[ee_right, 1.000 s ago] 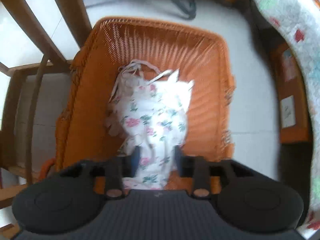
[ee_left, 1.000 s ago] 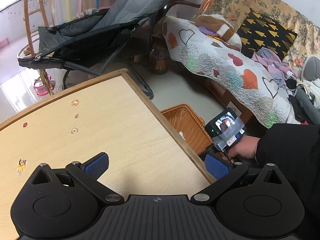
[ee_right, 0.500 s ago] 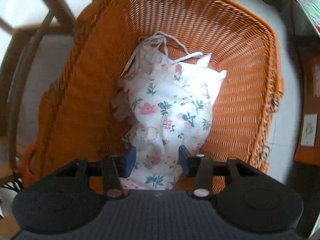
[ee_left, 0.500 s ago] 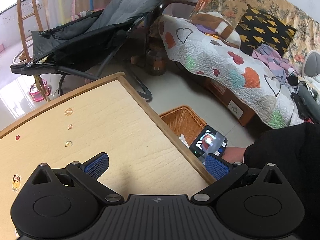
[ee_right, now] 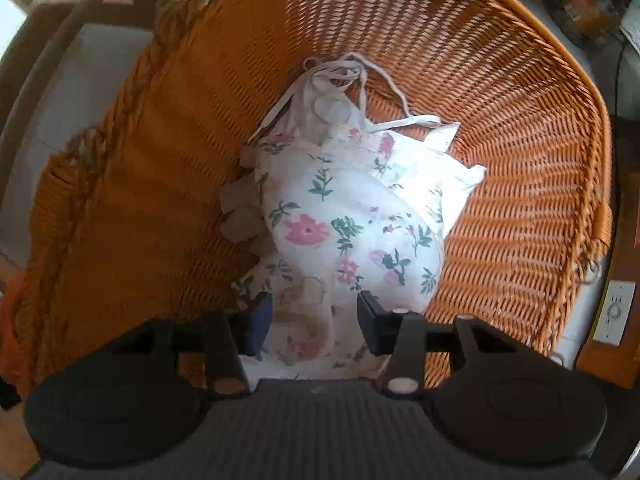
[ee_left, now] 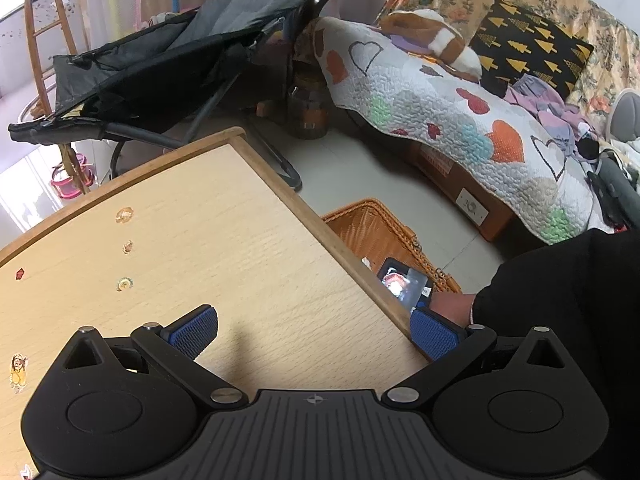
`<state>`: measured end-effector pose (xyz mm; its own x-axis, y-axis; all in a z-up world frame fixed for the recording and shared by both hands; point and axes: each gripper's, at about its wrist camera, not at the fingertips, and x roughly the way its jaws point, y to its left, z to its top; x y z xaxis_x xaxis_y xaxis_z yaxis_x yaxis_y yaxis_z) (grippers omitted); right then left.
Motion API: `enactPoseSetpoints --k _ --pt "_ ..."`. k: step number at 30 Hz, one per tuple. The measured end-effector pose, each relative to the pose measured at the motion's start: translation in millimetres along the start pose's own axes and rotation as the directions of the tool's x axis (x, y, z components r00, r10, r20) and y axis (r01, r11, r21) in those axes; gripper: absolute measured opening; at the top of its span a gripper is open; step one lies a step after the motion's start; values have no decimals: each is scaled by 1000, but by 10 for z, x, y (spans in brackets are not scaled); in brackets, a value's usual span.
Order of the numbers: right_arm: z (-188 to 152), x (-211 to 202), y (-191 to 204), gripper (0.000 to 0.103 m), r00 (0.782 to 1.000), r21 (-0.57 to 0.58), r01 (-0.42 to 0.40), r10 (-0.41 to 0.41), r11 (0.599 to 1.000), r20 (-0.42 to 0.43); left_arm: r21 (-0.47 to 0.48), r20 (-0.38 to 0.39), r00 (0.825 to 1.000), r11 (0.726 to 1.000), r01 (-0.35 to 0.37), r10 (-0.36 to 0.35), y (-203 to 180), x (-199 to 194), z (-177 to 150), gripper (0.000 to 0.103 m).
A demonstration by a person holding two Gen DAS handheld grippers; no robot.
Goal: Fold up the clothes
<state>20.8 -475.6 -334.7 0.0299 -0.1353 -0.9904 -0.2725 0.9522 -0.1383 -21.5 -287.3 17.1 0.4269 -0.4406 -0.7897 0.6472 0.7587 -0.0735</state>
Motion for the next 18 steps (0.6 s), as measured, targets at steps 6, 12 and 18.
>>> enactPoseSetpoints --k 6,12,18 --pt "38 116 -5 46 1000 -15 20 -21 1000 -16 5 -7 1000 1000 13 -13 3 71 -20 103" --pt "109 226 47 46 998 -56 51 -53 997 -39 10 -20 1000 1000 19 -19 19 120 -27 103" --pt "147 287 66 34 996 -74 62 -66 995 -57 6 -30 999 1000 27 -27 23 150 -40 103"
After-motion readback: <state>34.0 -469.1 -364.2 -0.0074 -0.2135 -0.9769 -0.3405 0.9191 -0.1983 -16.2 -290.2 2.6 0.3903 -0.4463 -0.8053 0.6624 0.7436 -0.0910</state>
